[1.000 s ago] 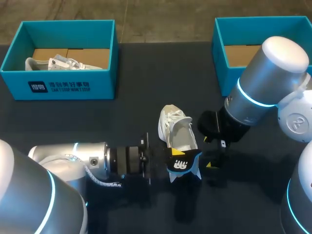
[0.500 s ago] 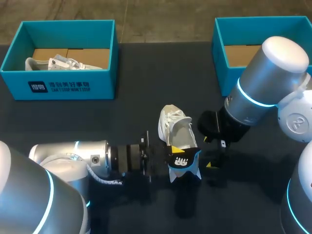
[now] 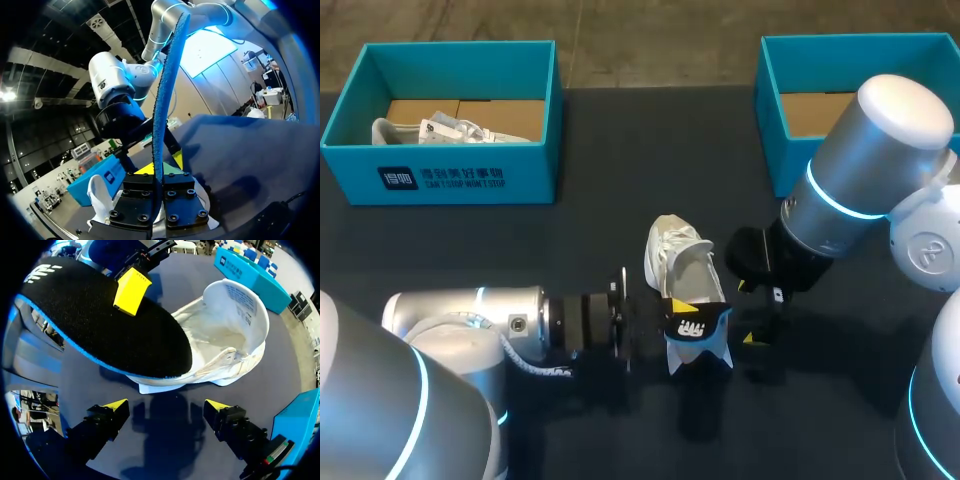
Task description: Take the shoe out of the shoebox, open the shoe tongue, remove and reinsert the insole, then place the shoe into the shoebox
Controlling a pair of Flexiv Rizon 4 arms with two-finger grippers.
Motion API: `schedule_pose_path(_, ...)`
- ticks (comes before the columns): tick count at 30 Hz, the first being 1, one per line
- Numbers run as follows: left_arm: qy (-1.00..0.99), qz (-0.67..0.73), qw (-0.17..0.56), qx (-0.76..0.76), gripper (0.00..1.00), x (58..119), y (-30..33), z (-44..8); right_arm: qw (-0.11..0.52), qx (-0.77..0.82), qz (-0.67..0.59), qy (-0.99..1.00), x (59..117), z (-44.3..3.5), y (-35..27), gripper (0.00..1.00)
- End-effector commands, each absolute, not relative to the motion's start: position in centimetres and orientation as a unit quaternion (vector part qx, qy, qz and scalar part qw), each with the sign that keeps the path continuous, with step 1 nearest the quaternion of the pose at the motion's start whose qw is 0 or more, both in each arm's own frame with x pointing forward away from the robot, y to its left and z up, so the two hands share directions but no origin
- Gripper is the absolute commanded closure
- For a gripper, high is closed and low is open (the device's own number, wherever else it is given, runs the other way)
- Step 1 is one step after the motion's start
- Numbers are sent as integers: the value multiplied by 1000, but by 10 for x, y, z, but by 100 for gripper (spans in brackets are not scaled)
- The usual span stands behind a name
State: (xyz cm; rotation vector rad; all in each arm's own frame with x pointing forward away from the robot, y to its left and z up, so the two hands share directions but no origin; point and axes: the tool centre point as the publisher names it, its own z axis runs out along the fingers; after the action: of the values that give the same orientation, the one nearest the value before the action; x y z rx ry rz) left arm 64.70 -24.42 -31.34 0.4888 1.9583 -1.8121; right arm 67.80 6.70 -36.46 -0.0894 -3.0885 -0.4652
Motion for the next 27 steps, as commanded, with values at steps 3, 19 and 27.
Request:
schedule_pose_path(3, 710, -648, 211, 177, 100, 650, -246, -317, 7, -29, -148, -989, 677, -365, 67, 0)
schedule_pose_path(19, 723, -632, 222, 169, 100, 664, -245, -330, 7, -29, -148, -989, 677, -365, 67, 0)
schedule_pose_path(27, 732, -621, 229, 161, 100, 676, -242, -339, 7, -29, -148, -989, 677, -365, 67, 0)
